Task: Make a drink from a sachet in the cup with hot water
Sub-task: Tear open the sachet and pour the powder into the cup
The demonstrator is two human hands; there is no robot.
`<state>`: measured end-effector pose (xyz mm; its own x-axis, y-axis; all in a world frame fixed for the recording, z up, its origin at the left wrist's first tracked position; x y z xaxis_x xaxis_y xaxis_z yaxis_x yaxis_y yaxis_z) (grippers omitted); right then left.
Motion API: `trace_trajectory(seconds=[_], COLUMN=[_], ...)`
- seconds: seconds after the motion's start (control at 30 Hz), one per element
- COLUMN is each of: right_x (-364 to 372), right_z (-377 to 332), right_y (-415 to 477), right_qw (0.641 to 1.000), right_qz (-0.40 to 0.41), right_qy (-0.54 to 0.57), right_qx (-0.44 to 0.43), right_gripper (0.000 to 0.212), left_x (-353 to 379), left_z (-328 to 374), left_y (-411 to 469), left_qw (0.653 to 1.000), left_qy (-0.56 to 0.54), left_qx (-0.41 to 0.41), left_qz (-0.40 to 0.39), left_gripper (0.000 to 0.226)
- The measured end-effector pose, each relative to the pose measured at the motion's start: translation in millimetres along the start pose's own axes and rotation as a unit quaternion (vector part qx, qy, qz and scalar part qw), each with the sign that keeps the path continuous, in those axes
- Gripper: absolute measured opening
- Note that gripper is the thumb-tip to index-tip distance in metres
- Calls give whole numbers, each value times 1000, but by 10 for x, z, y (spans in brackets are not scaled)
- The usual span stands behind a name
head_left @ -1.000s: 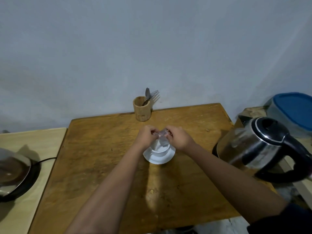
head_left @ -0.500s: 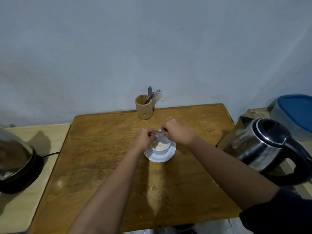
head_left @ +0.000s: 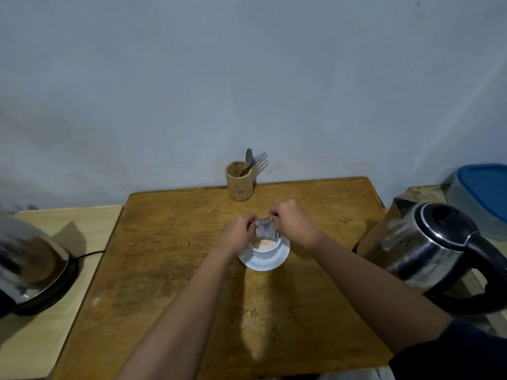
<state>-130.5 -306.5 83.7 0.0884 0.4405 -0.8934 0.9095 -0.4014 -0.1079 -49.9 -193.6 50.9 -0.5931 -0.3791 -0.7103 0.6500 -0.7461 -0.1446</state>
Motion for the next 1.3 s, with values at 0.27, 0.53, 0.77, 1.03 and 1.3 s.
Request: trace_trajectory(seconds=[0.27,0.53,0.77,1.03,1.3], right_x=[-35,-20,-30,118,993], right_z=[43,21,-2,-290,-876], right_y=[-30,-52,-45,35,-34], right_qw=[1000,998,999,965,959], right_qz=[15,7,15,-21,-137], right_qy=[25,49,49,262,247], right_qx=[9,24,16,24,-34], right_gripper=[17,13,17,5,19], left_x=[-49,-63,-60,-305,-370], left_z=[-12,-45,-54,-320,-1094], left_y=[-26,-52,-124,-396,-1082], left_qw=[1000,998,990,959,935], left_qy=[-15,-23,-114,-247,-271], left_qx=[-1,-3,-19,-55,-167], left_qz=[25,50,76,125,157], left_gripper=[19,14,13,18,27])
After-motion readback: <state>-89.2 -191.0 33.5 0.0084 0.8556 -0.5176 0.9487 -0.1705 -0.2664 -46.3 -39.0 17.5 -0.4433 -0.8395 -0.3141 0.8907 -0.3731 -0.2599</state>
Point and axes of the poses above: each hand's wrist, its own y-axis towards the middle knuckle, its own x-axis out of the palm, z = x × y, the point moved 3 cm from there along y, towards the middle knuckle, and after that the axes turned 1 degree about -z, right-handed, at the moved point
